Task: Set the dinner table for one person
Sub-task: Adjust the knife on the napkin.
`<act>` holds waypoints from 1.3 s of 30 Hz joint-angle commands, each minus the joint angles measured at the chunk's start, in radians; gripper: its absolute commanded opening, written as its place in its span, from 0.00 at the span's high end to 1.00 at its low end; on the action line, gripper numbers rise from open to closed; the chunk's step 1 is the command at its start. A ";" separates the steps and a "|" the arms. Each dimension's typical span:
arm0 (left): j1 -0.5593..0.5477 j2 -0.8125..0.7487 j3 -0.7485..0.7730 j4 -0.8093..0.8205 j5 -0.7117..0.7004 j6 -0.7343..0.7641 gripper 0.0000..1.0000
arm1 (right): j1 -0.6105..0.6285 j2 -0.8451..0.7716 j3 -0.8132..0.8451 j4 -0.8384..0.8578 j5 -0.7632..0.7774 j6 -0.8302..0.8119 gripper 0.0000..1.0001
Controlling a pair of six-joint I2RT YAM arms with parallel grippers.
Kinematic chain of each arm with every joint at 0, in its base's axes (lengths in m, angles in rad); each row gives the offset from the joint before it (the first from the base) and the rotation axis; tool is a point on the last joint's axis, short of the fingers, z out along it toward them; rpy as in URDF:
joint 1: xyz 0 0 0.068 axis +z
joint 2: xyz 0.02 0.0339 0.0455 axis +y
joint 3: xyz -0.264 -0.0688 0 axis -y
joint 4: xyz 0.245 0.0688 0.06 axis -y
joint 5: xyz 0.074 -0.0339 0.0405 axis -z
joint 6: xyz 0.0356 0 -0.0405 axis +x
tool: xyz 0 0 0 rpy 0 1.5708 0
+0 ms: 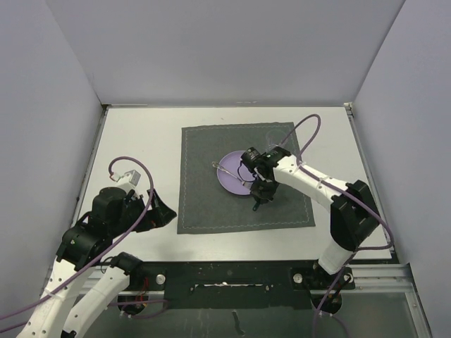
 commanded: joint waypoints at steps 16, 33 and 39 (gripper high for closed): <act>0.003 0.010 0.052 0.049 -0.007 -0.025 0.19 | -0.011 -0.208 0.064 -0.220 0.059 -1.023 1.00; 0.003 0.050 0.017 0.088 0.000 -0.018 0.20 | -0.282 -0.185 -0.246 0.236 -0.294 -1.059 1.00; 0.003 0.051 0.011 0.083 0.001 -0.017 0.20 | -0.286 -0.159 -0.291 0.294 -0.297 -1.047 1.00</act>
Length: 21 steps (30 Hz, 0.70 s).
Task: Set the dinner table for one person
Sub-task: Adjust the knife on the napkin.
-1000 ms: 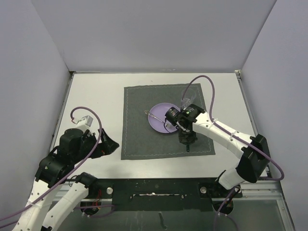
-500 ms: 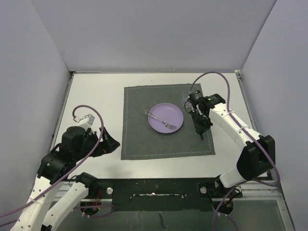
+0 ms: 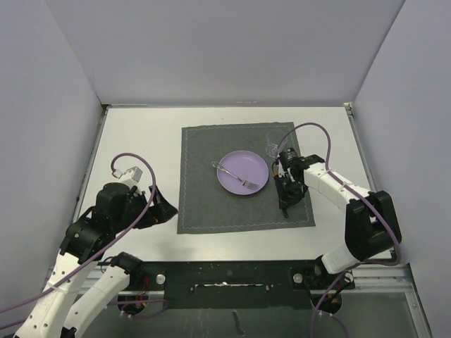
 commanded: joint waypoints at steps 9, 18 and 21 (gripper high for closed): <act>0.003 -0.015 0.007 0.034 0.004 -0.002 0.21 | -0.029 0.106 -0.021 0.190 -0.040 0.037 1.00; 0.003 -0.002 -0.003 0.043 0.002 0.001 0.21 | -0.078 0.119 -0.015 0.207 -0.033 0.028 1.00; 0.003 0.002 -0.006 0.047 0.003 0.001 0.21 | -0.087 0.118 -0.014 0.213 -0.045 0.024 1.00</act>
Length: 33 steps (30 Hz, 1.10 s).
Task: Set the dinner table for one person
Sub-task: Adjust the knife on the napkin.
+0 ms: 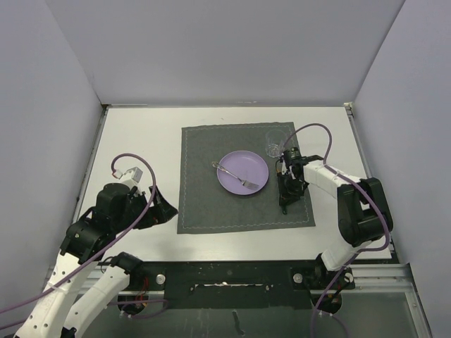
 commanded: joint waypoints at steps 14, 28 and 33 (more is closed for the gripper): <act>0.003 0.011 0.001 0.044 -0.001 0.004 0.21 | -0.013 0.062 0.015 0.074 -0.021 -0.002 1.00; 0.003 0.026 -0.008 0.056 0.004 -0.004 0.20 | -0.013 0.013 -0.015 0.084 -0.037 -0.002 0.26; 0.002 0.031 -0.063 0.134 0.040 -0.072 0.20 | -0.008 -0.072 -0.010 0.063 -0.046 -0.004 0.01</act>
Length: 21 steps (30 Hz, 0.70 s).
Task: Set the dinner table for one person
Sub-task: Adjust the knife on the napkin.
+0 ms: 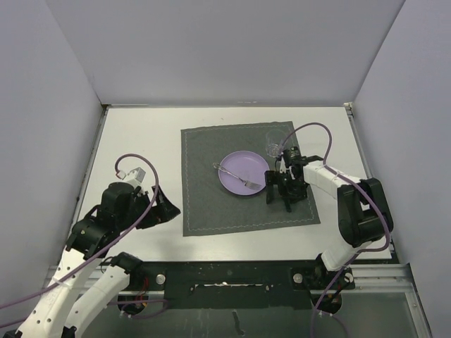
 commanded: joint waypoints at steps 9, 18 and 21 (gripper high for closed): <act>0.001 0.052 -0.088 0.188 0.048 -0.089 0.21 | 0.043 -0.254 0.079 -0.095 -0.012 0.015 0.02; 0.000 0.012 -0.305 0.401 0.008 -0.343 0.37 | 0.157 -0.322 0.205 -0.122 -0.041 -0.034 0.05; -0.005 0.030 -0.322 0.407 -0.034 -0.432 0.38 | 0.177 -0.258 0.248 -0.115 -0.059 -0.101 0.11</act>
